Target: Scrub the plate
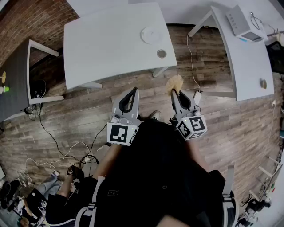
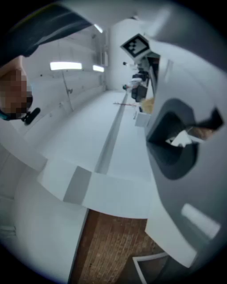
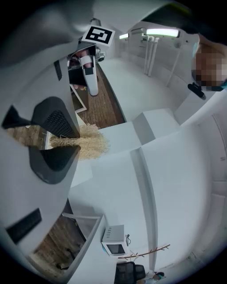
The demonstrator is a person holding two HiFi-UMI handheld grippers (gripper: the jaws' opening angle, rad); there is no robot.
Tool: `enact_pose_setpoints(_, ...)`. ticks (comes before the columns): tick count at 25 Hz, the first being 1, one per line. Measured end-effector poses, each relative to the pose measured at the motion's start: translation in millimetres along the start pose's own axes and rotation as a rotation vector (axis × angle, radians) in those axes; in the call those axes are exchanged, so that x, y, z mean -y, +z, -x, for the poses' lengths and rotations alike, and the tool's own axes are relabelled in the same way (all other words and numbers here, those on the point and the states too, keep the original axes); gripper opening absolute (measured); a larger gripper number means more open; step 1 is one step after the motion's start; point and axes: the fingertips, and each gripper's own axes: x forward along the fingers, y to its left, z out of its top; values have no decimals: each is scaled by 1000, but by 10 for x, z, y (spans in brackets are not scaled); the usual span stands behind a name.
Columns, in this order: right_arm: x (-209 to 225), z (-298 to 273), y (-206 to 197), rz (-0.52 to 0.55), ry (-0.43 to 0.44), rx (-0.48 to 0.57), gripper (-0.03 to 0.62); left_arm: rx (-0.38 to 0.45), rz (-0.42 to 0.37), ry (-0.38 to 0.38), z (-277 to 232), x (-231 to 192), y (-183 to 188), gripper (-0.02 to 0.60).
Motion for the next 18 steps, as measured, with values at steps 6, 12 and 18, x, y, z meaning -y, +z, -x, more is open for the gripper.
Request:
enact_pose_setpoints(6,-17,-46,3,0,-10,2,44,-6,4,-9,-21,-62,-13,-12)
enact_pose_setpoints(12,-74,-141,12,-2,-20,-1,44,-14,-1,-22,-16,-189,-40,-12)
enact_pose_setpoints(18,-212,-279,21,-19,-45,7,44,-16,11,-41,44,-419,-77,-12)
